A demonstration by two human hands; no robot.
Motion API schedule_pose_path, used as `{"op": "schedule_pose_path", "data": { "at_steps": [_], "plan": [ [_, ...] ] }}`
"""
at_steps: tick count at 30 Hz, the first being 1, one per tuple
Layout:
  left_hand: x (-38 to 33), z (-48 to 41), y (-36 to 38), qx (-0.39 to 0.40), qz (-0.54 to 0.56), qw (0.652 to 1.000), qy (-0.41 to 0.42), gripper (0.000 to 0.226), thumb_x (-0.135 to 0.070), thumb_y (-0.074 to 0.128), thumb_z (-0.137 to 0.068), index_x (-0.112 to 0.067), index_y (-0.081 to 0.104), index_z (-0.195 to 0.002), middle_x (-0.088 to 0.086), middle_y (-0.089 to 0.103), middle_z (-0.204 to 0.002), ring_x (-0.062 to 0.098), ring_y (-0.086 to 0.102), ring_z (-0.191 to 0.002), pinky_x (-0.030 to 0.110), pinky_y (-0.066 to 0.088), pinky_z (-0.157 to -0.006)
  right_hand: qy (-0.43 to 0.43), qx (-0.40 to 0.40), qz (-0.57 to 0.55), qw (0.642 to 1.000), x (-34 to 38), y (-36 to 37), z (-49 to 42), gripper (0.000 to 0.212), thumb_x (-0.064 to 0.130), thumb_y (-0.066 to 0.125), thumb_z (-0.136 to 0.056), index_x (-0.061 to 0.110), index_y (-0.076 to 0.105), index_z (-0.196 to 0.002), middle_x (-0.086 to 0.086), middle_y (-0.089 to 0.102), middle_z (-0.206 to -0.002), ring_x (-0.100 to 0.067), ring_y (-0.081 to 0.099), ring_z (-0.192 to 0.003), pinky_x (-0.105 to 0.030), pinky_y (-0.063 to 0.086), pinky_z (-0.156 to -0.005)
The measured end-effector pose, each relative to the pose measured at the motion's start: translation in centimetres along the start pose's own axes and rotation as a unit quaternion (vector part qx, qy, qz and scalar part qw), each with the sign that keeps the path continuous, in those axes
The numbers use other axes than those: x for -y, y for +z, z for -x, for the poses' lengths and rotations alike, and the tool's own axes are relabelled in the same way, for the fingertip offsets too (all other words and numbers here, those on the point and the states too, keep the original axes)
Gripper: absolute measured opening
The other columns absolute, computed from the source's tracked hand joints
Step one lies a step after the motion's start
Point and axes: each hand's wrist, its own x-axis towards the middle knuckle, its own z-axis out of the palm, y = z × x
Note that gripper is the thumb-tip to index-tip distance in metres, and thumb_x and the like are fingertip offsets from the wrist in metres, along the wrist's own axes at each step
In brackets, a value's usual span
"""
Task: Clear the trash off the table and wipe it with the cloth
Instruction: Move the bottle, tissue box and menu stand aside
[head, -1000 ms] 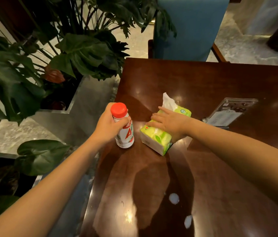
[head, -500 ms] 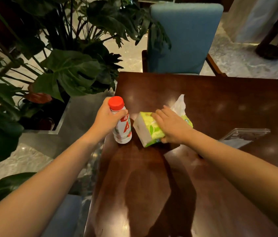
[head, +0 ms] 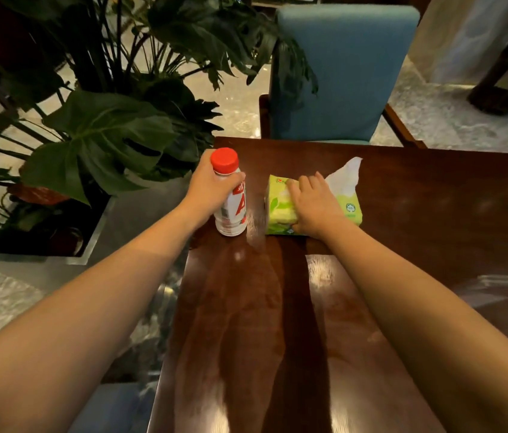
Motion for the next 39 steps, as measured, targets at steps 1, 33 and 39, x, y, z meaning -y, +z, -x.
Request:
{"op": "schedule_pose_path", "data": {
  "at_steps": [1,33,39],
  "plan": [
    [0.1,0.0,0.1,0.002,0.000,1.000,0.002,0.046,-0.014,0.067,-0.080,-0.012,0.044,-0.120,0.010,0.057,-0.114,0.026,0.057,-0.108,0.041,0.046,-0.098,0.008,-0.003,-0.007,1.000,0.2,0.1,0.1,0.098,0.049,0.072,-0.071,0.007,0.021,-0.144,-0.018,0.040,-0.137,-0.035,0.037,-0.128,-0.046,0.014,-0.118],
    [-2.0,5.9,15.2,0.223,-0.509,0.817,0.153,0.072,-0.045,0.045,-0.091,-0.021,0.007,-0.148,0.007,-0.001,-0.159,0.029,-0.002,-0.146,0.047,0.012,-0.118,0.123,0.165,-0.144,0.968,-13.9,-8.1,24.5,0.016,0.015,0.062,-0.086,0.012,0.066,-0.101,-0.012,0.066,-0.106,-0.023,0.052,-0.082,-0.030,0.038,-0.068],
    [-0.4,4.1,16.0,0.196,-0.540,0.798,0.185,0.063,-0.042,0.036,-0.095,-0.028,0.005,-0.148,0.004,-0.005,-0.160,0.025,-0.007,-0.147,0.050,0.001,-0.118,0.112,0.069,-0.128,0.983,-14.3,-7.5,23.5,0.017,0.012,0.060,-0.087,0.014,0.065,-0.103,-0.011,0.065,-0.106,-0.029,0.061,-0.096,-0.030,0.037,-0.068]
  ]
}}
